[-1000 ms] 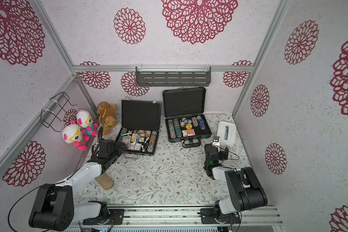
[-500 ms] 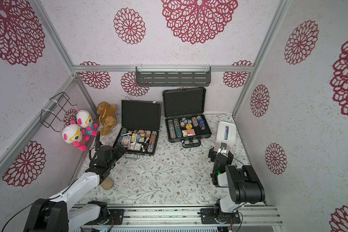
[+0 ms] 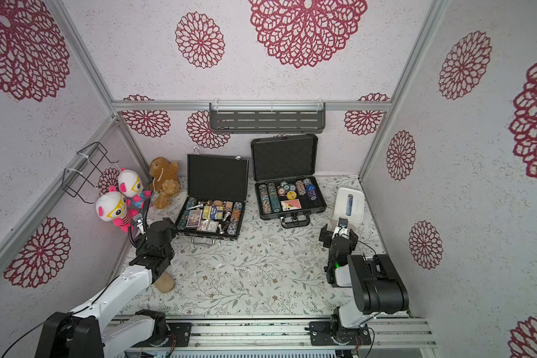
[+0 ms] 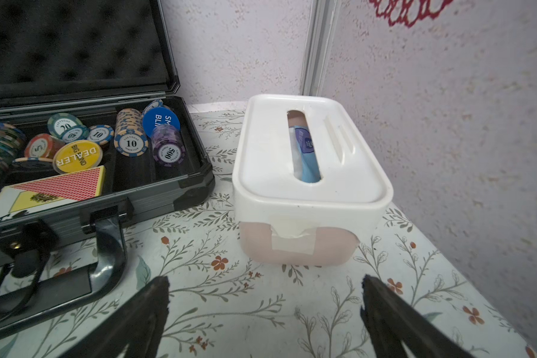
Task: Open the poker set cases
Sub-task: Reset both arms
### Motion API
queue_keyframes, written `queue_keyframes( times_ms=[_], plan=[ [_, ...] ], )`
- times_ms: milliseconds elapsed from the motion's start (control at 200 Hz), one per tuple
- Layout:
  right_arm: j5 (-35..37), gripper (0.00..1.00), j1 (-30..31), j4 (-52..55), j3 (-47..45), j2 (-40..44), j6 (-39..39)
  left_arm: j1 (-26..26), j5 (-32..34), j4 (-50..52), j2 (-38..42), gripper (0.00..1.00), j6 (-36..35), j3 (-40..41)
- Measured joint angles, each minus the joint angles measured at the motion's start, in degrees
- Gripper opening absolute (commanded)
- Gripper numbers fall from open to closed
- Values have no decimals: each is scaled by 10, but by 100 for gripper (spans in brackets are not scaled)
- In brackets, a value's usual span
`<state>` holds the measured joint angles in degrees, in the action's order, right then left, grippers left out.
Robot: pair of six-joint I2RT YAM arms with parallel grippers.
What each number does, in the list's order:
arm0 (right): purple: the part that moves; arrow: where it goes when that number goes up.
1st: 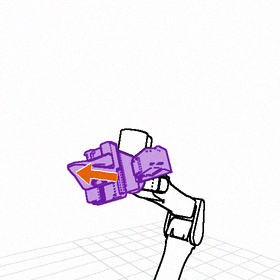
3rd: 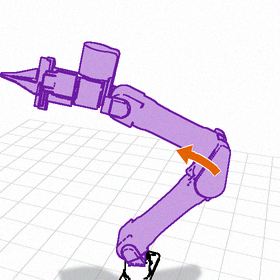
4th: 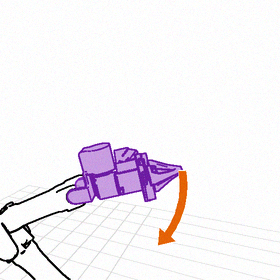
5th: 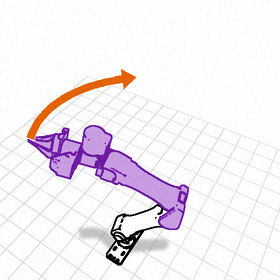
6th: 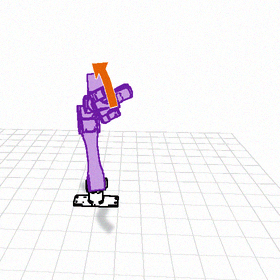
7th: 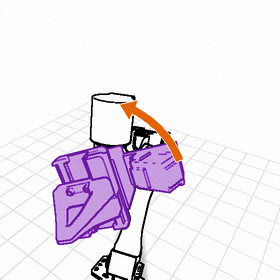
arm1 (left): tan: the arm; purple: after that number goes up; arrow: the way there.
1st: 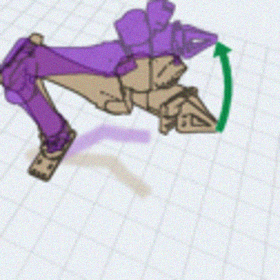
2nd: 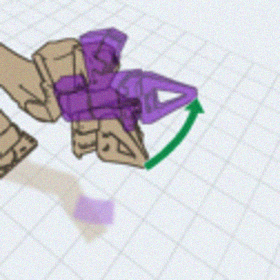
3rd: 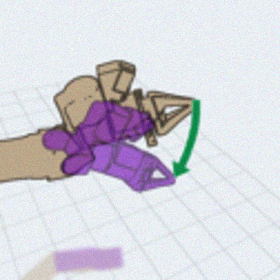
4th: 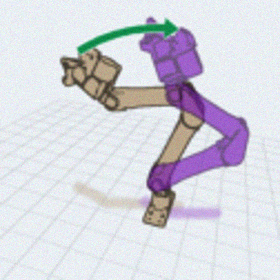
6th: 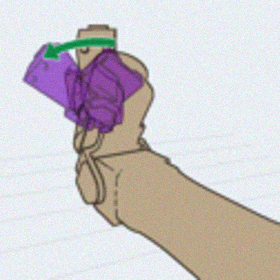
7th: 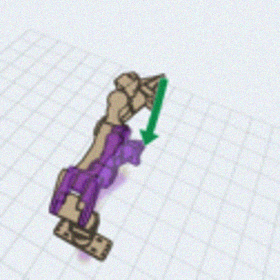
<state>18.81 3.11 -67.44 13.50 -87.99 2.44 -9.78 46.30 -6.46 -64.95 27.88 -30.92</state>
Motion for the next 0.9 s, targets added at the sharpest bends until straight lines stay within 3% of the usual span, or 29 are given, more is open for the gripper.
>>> queue_keyframes(
  times_ms=[160, 255, 425, 555, 665, 901],
  plan=[
    [0, 99, 0, 0, 0, 0, 0, 0, 45, -30, -57, 97, -87, -17],
    [0, 99, 0, 0, 0, 0, 0, 1, 55, -143, -88, 97, -154, 45],
    [-1, 99, 0, 0, 0, 0, 0, 15, -21, -279, -102, 97, -245, 151],
    [-1, 99, 0, 0, 0, 0, 0, 70, -137, -346, -85, 97, -233, 153],
    [-1, 99, 0, 0, 0, 0, 0, 108, -182, -416, -108, 97, -218, 153],
    [-2, 99, 0, 0, 0, 0, 0, 186, -249, -588, -257, 97, -163, 186]
  ],
)
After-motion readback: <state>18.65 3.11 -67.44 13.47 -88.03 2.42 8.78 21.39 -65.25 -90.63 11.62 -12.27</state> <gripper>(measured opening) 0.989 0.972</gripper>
